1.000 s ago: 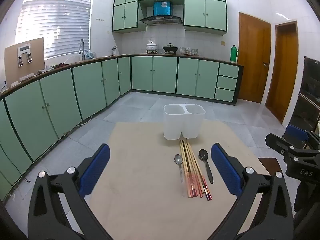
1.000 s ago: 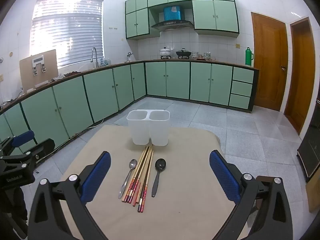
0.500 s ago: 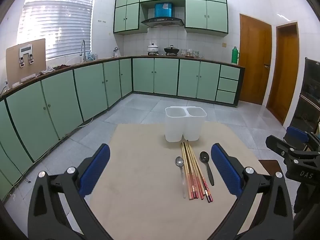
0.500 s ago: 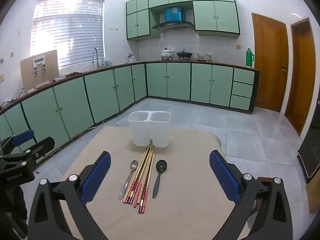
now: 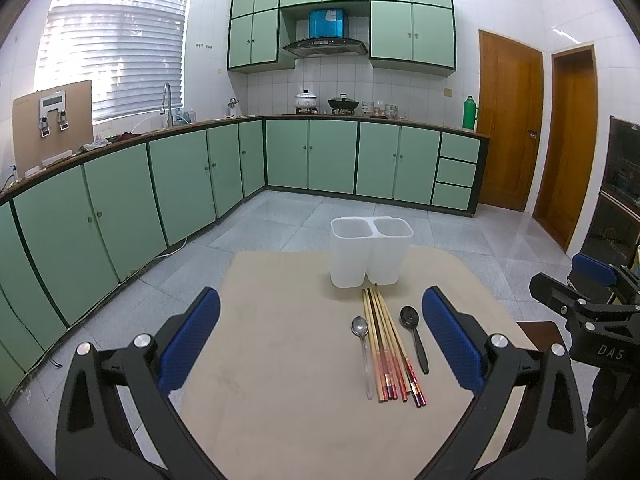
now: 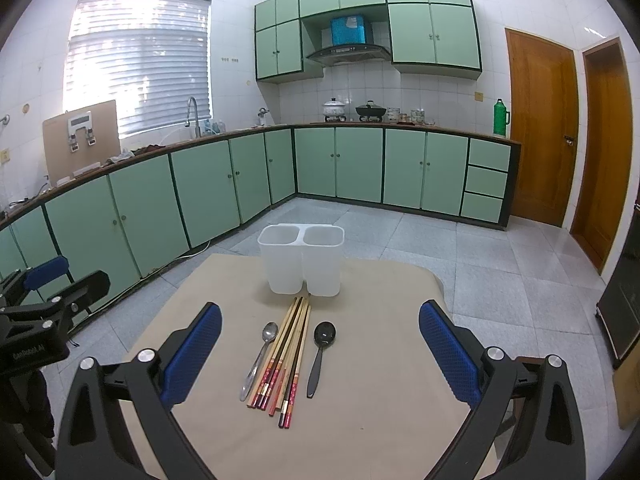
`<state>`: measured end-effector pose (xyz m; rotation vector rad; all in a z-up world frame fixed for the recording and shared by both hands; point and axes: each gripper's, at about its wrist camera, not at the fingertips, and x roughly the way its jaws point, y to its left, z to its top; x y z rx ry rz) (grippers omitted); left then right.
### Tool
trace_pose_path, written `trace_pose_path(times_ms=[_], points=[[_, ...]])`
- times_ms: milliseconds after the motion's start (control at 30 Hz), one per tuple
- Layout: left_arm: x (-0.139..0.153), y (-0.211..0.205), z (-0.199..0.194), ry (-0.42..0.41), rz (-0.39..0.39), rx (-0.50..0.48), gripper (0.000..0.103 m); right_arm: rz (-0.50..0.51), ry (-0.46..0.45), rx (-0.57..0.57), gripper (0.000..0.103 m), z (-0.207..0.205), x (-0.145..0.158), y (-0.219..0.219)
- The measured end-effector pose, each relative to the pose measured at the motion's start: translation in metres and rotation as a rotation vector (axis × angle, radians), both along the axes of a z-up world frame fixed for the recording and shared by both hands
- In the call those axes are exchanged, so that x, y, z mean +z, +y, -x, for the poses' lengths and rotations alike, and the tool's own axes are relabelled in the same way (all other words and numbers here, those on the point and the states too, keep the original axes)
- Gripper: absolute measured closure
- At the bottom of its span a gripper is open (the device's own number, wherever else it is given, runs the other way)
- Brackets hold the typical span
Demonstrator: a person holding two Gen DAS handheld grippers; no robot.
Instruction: Organize utensils
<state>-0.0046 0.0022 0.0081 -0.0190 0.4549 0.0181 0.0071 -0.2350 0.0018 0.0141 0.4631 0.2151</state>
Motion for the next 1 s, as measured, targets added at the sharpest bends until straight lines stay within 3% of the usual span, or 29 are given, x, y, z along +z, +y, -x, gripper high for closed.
trace_pose_path(times_ms=[1000], points=[[0.0031,-0.0036,0.0022,-0.006,-0.01,0.002,0.005,-0.006,-0.008,-0.003,0.006,0.0019,-0.0019,-0.0016]])
